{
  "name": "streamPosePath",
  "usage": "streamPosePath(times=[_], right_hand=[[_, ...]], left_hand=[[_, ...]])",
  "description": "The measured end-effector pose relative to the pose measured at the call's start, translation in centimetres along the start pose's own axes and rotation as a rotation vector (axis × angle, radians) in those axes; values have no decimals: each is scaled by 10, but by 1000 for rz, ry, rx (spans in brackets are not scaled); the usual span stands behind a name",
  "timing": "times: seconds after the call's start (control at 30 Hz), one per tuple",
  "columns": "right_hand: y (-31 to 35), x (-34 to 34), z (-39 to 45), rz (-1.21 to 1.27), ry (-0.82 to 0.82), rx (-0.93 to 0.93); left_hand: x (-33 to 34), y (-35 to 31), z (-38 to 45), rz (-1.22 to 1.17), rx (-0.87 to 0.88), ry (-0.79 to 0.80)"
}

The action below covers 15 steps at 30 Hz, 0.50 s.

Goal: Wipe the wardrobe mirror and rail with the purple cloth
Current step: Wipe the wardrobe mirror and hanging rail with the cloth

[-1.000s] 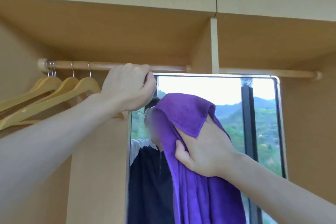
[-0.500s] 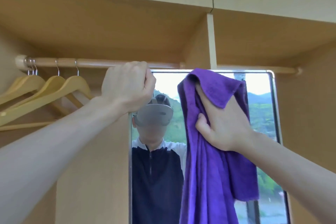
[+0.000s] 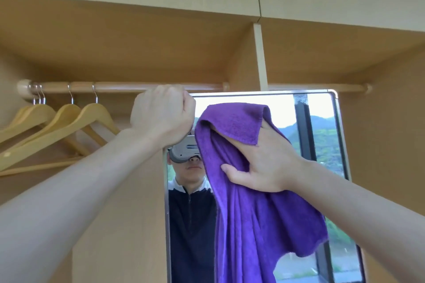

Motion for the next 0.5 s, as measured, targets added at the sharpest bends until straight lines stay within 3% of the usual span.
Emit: streamPosePath(times=[0.13,0.33,0.5], right_hand=[[4,-3,4,53,-40,65],[6,-13,22,116,-1,-10],[-1,-35,43,393,63,-23]], left_hand=[[2,2,5,9,-49,91],[2,8,-4,-287,-46,290],[10,13,-13,-117,-10,461]])
Point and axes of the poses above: each hand's wrist, its own z-axis towards the middle knuckle, its own x-axis out of the palm, y = z × x, the point moved 6 cm from there along z, towards the middle knuckle, and after that the axes turned 3 degrees about z, right-handed, at the moved point
